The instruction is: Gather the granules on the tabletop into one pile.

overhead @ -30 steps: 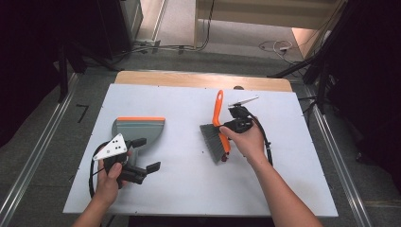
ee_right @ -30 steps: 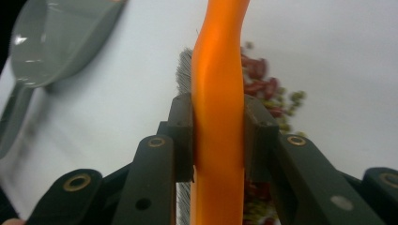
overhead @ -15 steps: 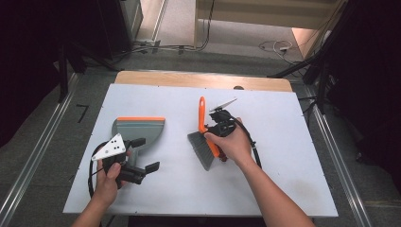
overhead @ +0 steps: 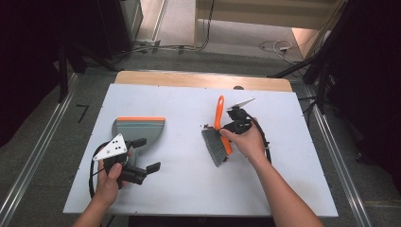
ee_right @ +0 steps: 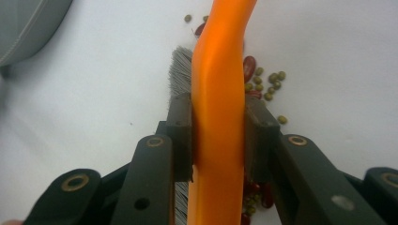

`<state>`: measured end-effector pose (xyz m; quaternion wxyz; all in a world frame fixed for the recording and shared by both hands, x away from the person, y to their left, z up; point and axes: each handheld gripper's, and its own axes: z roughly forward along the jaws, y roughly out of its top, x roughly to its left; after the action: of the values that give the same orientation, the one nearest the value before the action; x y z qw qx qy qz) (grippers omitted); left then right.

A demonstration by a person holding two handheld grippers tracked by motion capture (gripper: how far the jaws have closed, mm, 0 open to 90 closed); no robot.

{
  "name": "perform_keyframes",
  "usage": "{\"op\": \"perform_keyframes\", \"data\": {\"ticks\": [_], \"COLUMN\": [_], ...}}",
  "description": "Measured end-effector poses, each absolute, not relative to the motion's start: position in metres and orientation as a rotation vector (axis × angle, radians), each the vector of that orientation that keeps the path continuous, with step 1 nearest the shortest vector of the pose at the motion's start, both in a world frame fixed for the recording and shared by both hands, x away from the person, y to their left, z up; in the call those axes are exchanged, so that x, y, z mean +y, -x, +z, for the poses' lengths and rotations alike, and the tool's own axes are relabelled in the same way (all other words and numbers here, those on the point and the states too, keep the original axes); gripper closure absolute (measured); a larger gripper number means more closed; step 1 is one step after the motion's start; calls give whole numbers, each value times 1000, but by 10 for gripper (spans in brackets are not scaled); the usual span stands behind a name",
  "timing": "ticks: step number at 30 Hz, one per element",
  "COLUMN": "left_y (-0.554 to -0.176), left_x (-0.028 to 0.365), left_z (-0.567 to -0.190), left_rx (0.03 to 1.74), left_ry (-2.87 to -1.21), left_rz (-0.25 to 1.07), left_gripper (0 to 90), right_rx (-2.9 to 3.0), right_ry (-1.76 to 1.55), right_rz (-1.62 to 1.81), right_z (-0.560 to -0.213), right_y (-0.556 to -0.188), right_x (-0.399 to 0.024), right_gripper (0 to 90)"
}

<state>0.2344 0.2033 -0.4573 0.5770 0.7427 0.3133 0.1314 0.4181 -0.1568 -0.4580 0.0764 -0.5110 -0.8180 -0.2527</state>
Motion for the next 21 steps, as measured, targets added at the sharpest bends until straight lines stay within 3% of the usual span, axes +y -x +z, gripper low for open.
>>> {"op": "perform_keyframes", "data": {"ticks": [6,15,21], "left_y": [-235,-235,-235], "left_x": [205,205,206], "left_z": [-457,-457,-457], "left_rx": [736,734,737], "left_ry": [-1734,-1733,-1732], "left_rz": [312,311,312], "left_gripper": [0,0,0], "right_rx": [-2458,-2599,-3057], "right_ry": [1533,1430,1121], "right_rz": [-769,-932,-922], "right_z": [-452,-399,-384], "right_y": [-416,-423,-443], "right_x": [-157,-155,-134], "right_gripper": [675,678,678]}}
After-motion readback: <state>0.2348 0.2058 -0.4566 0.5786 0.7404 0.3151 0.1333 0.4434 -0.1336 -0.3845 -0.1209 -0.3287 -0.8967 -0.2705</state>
